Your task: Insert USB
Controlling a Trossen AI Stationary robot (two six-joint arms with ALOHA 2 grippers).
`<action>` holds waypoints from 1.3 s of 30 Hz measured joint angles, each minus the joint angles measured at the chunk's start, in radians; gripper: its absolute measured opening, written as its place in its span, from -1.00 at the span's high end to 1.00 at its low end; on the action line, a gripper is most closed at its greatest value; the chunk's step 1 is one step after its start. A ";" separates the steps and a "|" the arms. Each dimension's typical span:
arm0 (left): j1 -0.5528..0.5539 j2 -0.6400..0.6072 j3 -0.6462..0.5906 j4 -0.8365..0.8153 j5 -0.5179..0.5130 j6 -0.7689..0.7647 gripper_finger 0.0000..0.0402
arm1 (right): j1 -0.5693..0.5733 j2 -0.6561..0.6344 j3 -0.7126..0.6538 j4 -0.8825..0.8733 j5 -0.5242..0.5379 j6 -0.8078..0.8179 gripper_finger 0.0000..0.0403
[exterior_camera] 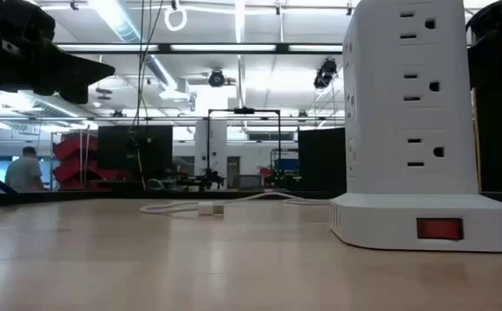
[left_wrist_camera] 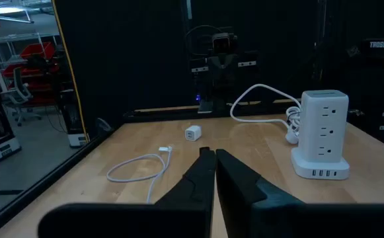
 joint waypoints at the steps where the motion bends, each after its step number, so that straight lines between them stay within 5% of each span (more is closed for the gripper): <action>1: 0.000 0.000 0.000 0.000 0.000 0.000 1.00 | 0.000 0.000 0.000 0.000 0.000 0.000 0.96; 39: 0.000 0.000 0.000 0.000 0.000 0.000 1.00 | 0.000 0.000 0.000 0.000 0.000 0.000 0.99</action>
